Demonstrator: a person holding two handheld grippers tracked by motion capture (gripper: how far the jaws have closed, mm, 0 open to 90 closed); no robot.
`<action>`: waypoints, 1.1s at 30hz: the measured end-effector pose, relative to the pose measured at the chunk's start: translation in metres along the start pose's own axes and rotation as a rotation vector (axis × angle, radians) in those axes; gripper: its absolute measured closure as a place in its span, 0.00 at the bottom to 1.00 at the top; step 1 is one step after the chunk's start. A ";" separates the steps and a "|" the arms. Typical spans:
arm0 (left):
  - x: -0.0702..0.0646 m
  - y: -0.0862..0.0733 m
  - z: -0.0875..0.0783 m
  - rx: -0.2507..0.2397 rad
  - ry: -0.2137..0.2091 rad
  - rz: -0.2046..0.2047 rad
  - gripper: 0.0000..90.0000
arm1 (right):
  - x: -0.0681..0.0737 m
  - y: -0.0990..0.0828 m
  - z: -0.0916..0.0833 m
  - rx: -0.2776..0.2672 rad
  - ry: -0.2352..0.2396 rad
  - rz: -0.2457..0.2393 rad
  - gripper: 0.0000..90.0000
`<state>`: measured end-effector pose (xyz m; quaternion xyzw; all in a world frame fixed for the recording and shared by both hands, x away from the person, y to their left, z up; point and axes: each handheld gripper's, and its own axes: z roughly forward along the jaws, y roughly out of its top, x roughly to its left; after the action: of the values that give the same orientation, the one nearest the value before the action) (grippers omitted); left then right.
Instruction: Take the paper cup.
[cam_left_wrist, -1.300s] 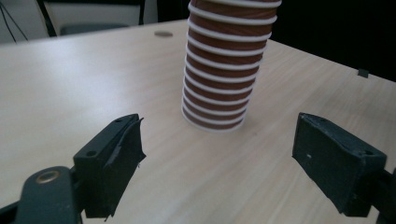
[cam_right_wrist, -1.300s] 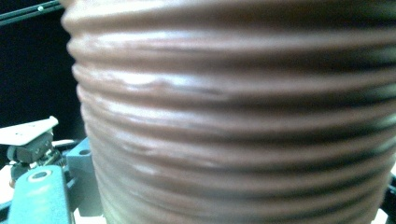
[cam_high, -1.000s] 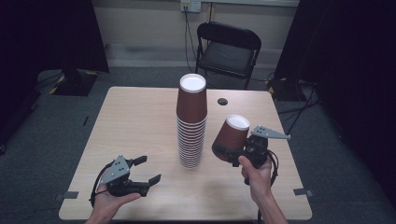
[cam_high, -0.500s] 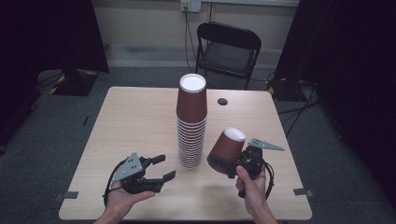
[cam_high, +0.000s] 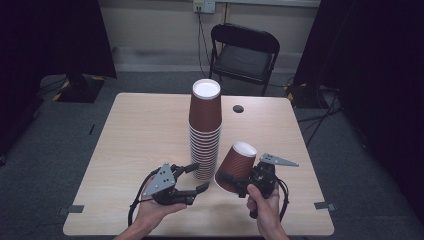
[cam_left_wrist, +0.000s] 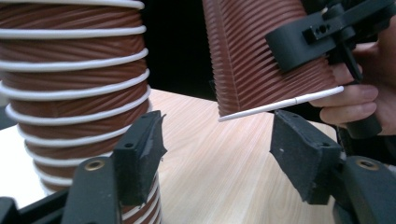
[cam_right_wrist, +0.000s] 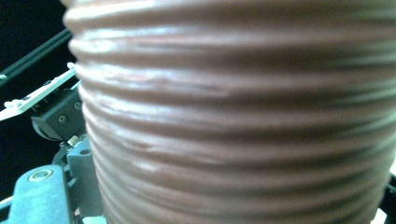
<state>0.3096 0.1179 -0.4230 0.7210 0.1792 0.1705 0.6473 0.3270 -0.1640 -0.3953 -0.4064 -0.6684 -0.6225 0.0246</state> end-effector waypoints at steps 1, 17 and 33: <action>-0.001 0.000 0.001 -0.004 0.001 0.005 0.42 | 0.001 0.001 0.000 -0.003 0.003 -0.006 0.14; -0.013 -0.002 0.016 -0.111 0.004 0.071 0.59 | 0.021 -0.002 0.009 -0.012 0.098 0.084 0.14; -0.019 -0.010 0.024 -0.173 0.090 0.038 0.75 | 0.030 -0.013 0.022 -0.006 0.077 0.164 0.15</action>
<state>0.3046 0.0886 -0.4353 0.6574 0.1788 0.2298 0.6950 0.3098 -0.1286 -0.3942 -0.4357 -0.6295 -0.6356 0.0998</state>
